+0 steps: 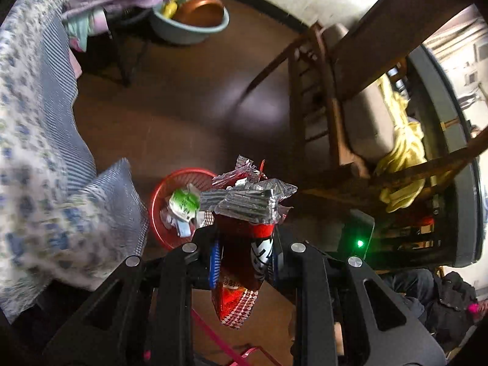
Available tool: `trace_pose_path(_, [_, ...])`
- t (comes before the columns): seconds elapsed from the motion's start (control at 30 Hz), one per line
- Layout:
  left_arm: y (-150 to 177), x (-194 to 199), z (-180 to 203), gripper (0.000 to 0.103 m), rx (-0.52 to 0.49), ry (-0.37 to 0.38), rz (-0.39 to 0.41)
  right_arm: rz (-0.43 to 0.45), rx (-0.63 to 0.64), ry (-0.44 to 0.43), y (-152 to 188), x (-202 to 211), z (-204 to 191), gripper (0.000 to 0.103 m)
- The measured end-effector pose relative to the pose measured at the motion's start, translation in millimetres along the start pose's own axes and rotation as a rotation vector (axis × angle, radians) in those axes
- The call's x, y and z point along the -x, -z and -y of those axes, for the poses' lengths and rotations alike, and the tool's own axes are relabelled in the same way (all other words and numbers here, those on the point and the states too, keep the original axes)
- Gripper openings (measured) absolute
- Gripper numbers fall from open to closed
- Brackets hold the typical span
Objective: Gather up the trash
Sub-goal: 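Carry both bags to the red wastebasket and open both tools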
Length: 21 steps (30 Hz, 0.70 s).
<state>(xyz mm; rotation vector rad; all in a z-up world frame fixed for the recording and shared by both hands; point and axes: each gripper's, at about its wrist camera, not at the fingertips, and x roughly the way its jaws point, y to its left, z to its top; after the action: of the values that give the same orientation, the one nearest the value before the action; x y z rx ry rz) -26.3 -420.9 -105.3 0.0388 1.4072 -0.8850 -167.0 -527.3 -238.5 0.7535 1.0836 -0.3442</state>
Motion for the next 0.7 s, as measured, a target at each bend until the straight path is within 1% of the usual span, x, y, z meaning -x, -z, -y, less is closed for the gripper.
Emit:
trace_pose_path(0.17, [-6, -44, 0, 0.025, 0.011, -0.022, -0.062, -0.060, -0.023, 0.032, 11, -33, 20, 0.044])
trace_pose_path(0.2, [-6, -51, -3, 0.025, 0.008, -0.036, -0.073, -0.068, -0.028, 0.034, 13, -38, 22, 0.044])
trace_pose_path(0.27, [-7, -67, -4, 0.025, -0.015, -0.089, -0.112, -0.092, -0.039, 0.034, 17, -51, 27, 0.044])
trace_pose_path(0.3, [-9, -74, -3, 0.025, -0.023, -0.095, -0.129, -0.098, -0.042, 0.034, 17, -56, 27, 0.044])
trace_pose_path(0.37, [-11, -82, 0, 0.025, -0.040, -0.120, -0.135, -0.111, -0.049, 0.035, 19, -65, 29, 0.044])
trace_pose_path(0.4, [-12, -85, 3, 0.025, -0.046, -0.120, -0.139, -0.115, -0.052, 0.035, 21, -66, 29, 0.044])
trace_pose_path(0.47, [-13, -91, 4, 0.025, -0.037, -0.090, -0.154, -0.118, -0.059, 0.033, 23, -70, 31, 0.044])
trace_pose_path(0.5, [-13, -94, 5, 0.025, -0.039, -0.090, -0.162, -0.118, -0.061, 0.033, 24, -71, 32, 0.045])
trace_pose_path(0.57, [-14, -101, 5, 0.025, -0.048, -0.117, -0.178, -0.122, -0.065, 0.035, 25, -76, 33, 0.045])
trace_pose_path(0.63, [-15, -107, 3, 0.026, -0.035, -0.125, -0.195, -0.127, -0.073, 0.034, 25, -80, 33, 0.046])
trace_pose_path(0.7, [-15, -113, 2, 0.028, -0.033, -0.144, -0.209, -0.126, -0.073, 0.041, 23, -80, 34, 0.049])
